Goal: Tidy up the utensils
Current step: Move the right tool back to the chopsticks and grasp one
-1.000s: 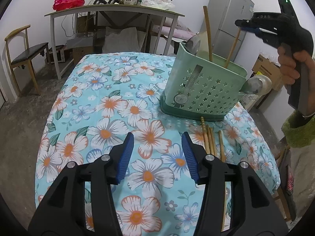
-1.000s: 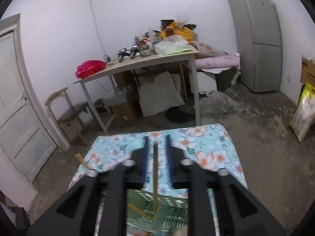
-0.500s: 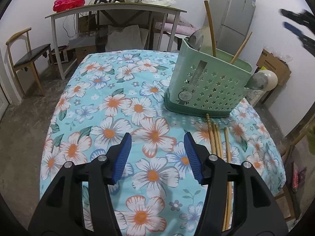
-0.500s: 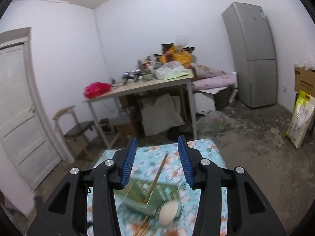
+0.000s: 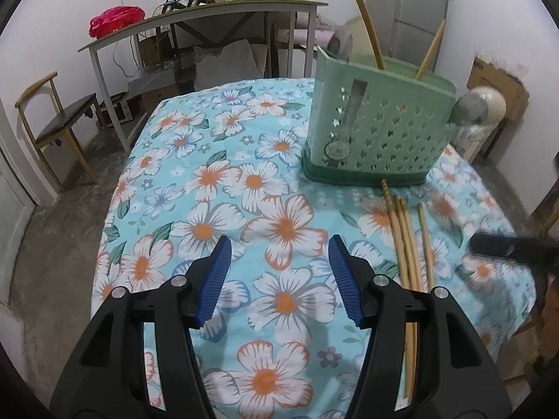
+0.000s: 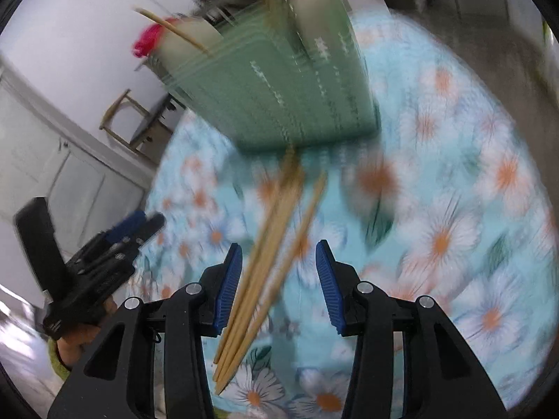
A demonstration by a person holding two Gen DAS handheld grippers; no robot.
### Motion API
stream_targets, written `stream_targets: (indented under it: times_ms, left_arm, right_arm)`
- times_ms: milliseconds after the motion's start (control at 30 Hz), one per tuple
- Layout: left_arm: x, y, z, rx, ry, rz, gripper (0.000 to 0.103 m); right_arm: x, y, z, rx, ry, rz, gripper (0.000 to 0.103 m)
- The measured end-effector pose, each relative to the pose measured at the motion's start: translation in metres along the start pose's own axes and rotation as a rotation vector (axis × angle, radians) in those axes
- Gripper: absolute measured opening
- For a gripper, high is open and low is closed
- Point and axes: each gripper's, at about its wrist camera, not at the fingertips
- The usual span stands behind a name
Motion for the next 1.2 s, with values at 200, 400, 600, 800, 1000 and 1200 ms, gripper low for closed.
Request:
stream_targets:
  times_ms: [200,400,600,800,1000,1200]
  left_arm:
    - [-0.006,-0.01,0.011,-0.078,0.037,-0.012,0.059]
    - [-0.011,-0.012,0.019,-0.1,0.063,-0.035,0.059]
    - [-0.016,-0.011,0.023,-0.111,0.081,-0.054,0.059]
    - [-0.019,-0.009,0.026,-0.111,0.096,-0.059,0.059]
    - [-0.02,-0.008,0.028,-0.114,0.104,-0.066,0.059]
    - [-0.022,-0.006,0.03,-0.112,0.107,-0.071,0.059]
  right_arm:
    - [-0.025,-0.017,0.018,-0.114,0.058,-0.027,0.037]
    - [-0.026,-0.02,0.017,-0.14,0.064,-0.04,0.028]
    - [-0.038,-0.018,0.015,-0.157,0.064,-0.029,0.017]
    - [-0.045,-0.011,0.013,-0.146,0.065,-0.022,0.014]
    - [-0.053,-0.006,0.013,-0.134,0.06,-0.009,0.012]
    - [-0.058,0.001,0.012,-0.102,0.048,0.01,0.011]
Point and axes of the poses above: each gripper's, at about its wrist camera, not at the fingertips, and x roughly against the way its jaws point, y to its left, z to its underside, and after that the axes turned 13 degrees about -y, right-handed
